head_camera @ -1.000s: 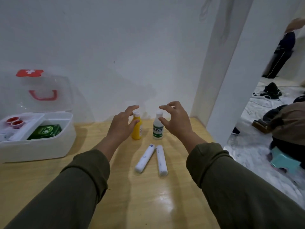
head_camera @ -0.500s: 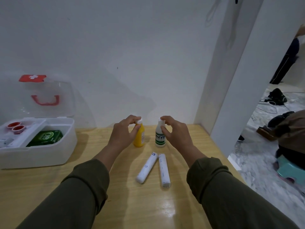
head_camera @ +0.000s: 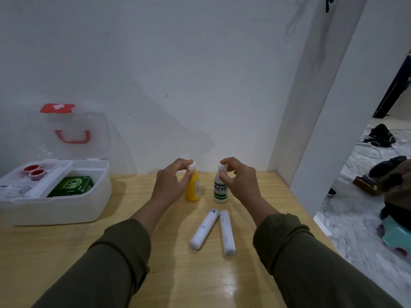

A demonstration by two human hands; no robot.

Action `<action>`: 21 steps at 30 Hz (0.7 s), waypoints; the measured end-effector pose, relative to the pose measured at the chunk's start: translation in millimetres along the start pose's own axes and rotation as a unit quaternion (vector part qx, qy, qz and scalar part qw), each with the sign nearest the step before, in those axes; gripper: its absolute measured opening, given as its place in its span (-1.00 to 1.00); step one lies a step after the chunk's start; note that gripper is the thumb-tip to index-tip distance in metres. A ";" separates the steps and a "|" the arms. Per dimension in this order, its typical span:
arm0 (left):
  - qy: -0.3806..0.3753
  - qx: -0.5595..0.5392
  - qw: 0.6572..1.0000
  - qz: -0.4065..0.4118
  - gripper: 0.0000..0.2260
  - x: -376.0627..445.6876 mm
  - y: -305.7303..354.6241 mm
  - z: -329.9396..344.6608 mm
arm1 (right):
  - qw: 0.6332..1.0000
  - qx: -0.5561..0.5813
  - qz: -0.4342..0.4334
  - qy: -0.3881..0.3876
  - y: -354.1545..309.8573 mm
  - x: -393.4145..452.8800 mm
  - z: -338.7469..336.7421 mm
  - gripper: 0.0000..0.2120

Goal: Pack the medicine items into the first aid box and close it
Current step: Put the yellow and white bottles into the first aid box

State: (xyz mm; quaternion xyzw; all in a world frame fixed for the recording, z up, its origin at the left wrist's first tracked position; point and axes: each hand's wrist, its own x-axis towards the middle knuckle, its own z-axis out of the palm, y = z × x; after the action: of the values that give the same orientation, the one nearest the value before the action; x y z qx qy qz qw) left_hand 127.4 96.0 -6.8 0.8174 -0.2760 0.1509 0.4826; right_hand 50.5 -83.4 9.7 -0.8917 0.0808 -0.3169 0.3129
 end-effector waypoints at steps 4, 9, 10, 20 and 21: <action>0.006 0.002 1.000 -0.003 -0.81 1.4 2.5 -13.9 | 1.000 0.016 0.001 0.012 -14.1 1.1 3.6 -0.79; 0.030 0.010 0.999 0.011 -0.83 8.4 12.9 -54.3 | 0.998 0.044 -0.014 0.032 -48.5 9.9 5.7 -0.81; 0.038 0.015 0.999 0.016 -0.83 10.5 14.4 -65.0 | 0.998 0.047 -0.018 0.035 -57.7 12.3 6.4 -0.81; 0.119 0.054 0.991 0.040 -0.80 20.9 16.8 -202.8 | 0.991 0.121 -0.037 0.042 -180.4 28.7 26.4 -0.82; 0.122 0.056 0.990 0.033 -0.80 21.6 14.5 -215.2 | 0.990 0.130 -0.040 0.043 -192.9 30.2 30.7 -0.82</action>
State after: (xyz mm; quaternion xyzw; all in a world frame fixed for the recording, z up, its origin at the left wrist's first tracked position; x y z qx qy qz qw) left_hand 140.4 271.6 119.7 0.8090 -0.2331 0.2805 0.4610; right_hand 82.7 74.4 124.3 -0.8313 0.0161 -0.3753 0.4096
